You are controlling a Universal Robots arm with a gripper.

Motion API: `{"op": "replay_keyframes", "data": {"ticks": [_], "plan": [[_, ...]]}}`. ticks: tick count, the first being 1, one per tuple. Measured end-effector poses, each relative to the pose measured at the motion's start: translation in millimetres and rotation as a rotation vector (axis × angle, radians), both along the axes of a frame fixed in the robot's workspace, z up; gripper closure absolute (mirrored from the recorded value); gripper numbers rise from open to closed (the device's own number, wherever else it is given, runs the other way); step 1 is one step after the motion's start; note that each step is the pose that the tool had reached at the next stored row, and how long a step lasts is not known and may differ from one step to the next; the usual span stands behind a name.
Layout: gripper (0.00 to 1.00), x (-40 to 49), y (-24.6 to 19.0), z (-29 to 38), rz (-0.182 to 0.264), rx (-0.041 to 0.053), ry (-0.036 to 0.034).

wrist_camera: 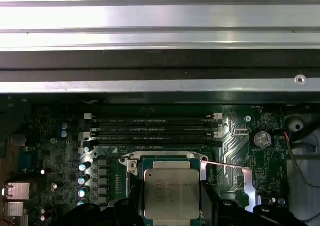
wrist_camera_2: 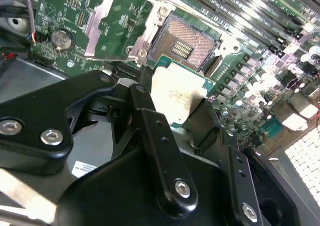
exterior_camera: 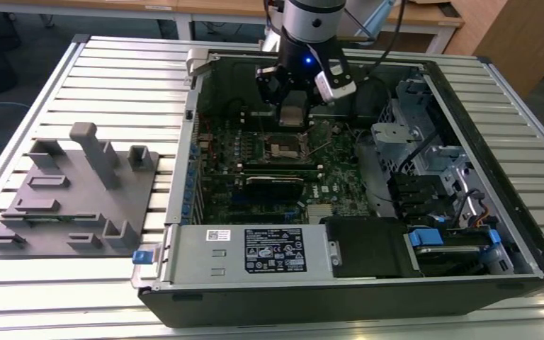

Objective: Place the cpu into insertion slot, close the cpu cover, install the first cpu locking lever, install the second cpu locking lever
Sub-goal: 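Place the cpu into insertion slot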

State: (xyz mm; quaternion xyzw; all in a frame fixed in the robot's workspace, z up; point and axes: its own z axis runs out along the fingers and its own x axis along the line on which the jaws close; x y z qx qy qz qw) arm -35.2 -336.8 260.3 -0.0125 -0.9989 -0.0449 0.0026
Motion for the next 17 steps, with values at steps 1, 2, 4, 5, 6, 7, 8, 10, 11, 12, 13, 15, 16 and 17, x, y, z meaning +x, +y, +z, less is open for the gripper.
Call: {"op": "replay_keyframes", "data": {"ticks": [1, 2, 4, 5, 6, 7, 8, 10, 11, 12, 13, 15, 16, 17], "plan": [[0.46, 0.0, -1.0, -0.4, 0.0, 0.0, 0.0], [0.46, 0.0, -1.7, -0.9, 0.0, 0.0001, -0.0001], [0.46, 0.0, -2.5, -2.6, 0.0, 0.0002, -0.0004], [0.46, -0.1, -2.9, -3.5, 0.0, 0.0001, -0.0005], [0.46, -0.1, -3.2, -4.5, 0.0, 0.0001, -0.0007], [0.46, -0.1, -3.4, -5.4, 0.0, 0.0001, -0.0009], [0.46, -0.1, -3.6, -6.0, 0.0, 0.0001, -0.001], [0.46, -0.2, -3.9, -7.0, 0.0, 0.0, -0.0011], [0.46, -0.3, -4.0, -7.5, 0.0, 0.0, -0.0012], [0.46, -0.5, -4.1, -8.0, 0.0, -0.0001, -0.0012], [0.46, -0.7, -4.2, -8.4, 0.0, -0.0001, -0.0014], [0.46, -1.1, -4.4, -9.4, 0.0, 0.0, -0.0016], [0.46, -1.4, -4.6, -9.9, 0.0, 0.0001, -0.0018], [0.46, -1.8, -4.7, -10.3, 0.0, 0.0, -0.002]]}}
